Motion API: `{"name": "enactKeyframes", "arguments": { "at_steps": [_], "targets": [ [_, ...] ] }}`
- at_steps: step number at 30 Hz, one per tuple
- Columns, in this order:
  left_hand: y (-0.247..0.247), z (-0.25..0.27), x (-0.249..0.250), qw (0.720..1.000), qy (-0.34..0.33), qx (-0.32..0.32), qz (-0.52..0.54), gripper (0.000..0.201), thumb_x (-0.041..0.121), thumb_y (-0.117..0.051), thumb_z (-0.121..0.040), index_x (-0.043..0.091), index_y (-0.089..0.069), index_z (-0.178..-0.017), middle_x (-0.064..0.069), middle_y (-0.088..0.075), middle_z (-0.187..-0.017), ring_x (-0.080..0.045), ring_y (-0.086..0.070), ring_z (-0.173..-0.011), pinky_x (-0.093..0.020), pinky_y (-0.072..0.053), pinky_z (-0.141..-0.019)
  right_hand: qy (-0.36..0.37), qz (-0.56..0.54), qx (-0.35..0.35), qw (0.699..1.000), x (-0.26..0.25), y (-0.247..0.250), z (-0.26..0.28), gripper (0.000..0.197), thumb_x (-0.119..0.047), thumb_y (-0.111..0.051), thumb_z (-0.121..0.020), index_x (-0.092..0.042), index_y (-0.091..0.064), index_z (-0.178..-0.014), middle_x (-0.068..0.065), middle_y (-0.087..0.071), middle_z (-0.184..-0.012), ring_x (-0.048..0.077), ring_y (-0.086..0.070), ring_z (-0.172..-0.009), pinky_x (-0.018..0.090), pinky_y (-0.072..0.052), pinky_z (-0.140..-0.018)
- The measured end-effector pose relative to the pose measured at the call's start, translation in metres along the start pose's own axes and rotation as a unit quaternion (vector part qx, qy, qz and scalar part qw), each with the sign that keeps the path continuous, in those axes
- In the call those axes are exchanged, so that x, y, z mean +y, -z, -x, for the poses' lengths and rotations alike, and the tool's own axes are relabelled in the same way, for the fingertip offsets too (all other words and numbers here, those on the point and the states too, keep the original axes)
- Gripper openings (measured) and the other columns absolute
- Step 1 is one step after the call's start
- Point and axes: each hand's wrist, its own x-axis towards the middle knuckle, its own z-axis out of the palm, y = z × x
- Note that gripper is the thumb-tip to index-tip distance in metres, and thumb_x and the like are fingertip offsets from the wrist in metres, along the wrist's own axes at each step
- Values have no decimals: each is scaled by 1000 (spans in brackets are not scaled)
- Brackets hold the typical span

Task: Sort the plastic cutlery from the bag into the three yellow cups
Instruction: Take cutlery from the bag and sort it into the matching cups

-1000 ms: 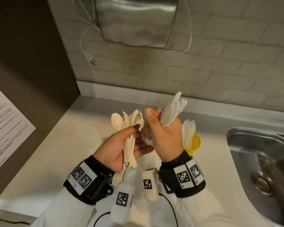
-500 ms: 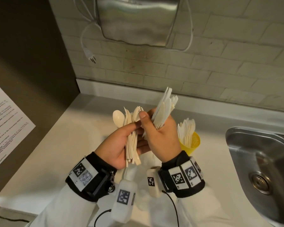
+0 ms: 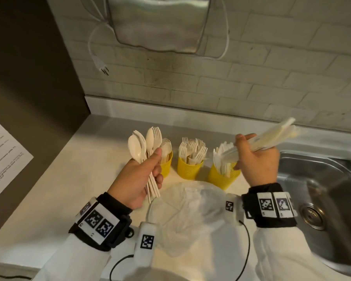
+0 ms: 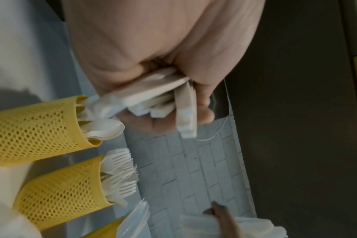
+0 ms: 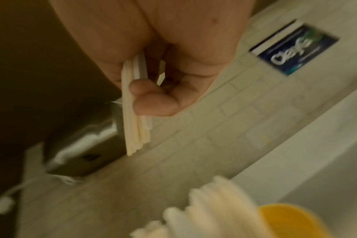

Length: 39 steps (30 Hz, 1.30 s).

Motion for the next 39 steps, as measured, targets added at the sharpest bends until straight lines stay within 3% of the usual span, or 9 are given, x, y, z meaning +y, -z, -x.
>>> {"name": "enactKeyframes", "arguments": {
  "at_steps": [5,8,11,16,21,27,30,34,39],
  "targets": [
    [-6,-2,-6,997,-67,-13,-26,28,41,-67,-91,16,-60,-98,1,-37,-59,-13,-38,-47,-27,-37,-51,12,132,51,990,35,15,-24,31,-36,-65,-96,-26,-62,-67,-2,-67,-63,23,-70,-58,47,-63,-64],
    [-10,-3,-8,995,-91,-6,-39,36,42,-68,-89,13,-59,-108,1,-38,-59,-14,-38,-48,-29,-36,-54,25,204,17,979,47,5,-28,34,-35,-60,-99,-20,-61,-69,-6,-60,-61,24,-67,-64,35,-55,-67],
    [-11,-5,-8,994,-95,-8,-48,37,42,-69,-89,13,-60,-110,1,-39,-59,-14,-39,-49,-30,-36,-57,-17,293,-44,955,71,-9,-29,46,-48,-56,-98,-14,-61,-67,2,-60,-64,31,-67,-72,30,-43,-64],
    [-2,-5,-9,991,-101,-20,-83,44,47,-71,-90,7,-63,-106,0,-42,-62,-16,-41,-52,-32,-38,-59,-7,314,-67,947,109,-20,-19,47,-52,-74,-82,-14,-66,-109,9,-58,-106,33,-51,-110,36,-42,-86],
    [-2,-3,-9,988,-109,-21,-111,52,47,-68,-90,-3,-60,-102,-2,-44,-63,-20,-43,-54,-34,-40,-62,34,337,-52,940,107,-21,-20,69,-54,-80,-76,-18,-57,-129,12,-53,-125,34,-44,-117,38,-36,-95],
    [-8,2,-7,984,-115,-45,-126,43,42,-67,-97,0,-61,-96,-5,-46,-65,-19,-45,-56,-33,-42,-59,111,297,-35,948,80,-20,-16,72,-60,-64,-82,-22,-52,-141,14,-46,-138,34,-41,-127,46,-39,-103],
    [-11,8,-3,977,-129,-75,-152,33,40,-63,-100,11,-63,-85,-8,-50,-67,-19,-48,-58,-33,-44,-61,162,207,-29,965,46,-21,-2,62,-56,-57,-86,-20,-57,-137,11,-48,-137,29,-41,-128,35,-36,-101],
    [-16,14,2,959,-171,-99,-203,47,39,-58,-103,2,-59,-74,-11,-56,-67,-21,-51,-59,-33,-47,-66,179,57,-129,974,-6,-24,24,44,-47,-56,-92,-22,-65,-127,-3,-53,-123,11,-56,-115,31,-50,-93],
    [-19,20,6,958,-177,-121,-189,32,35,-61,-99,4,-69,-94,-13,-65,-71,-23,-58,-58,-33,-52,-62,186,-22,-254,949,-51,-27,52,31,-35,-60,-96,-23,-70,-122,-2,-61,-102,16,-64,-93,35,-55,-80]
  ]
}}
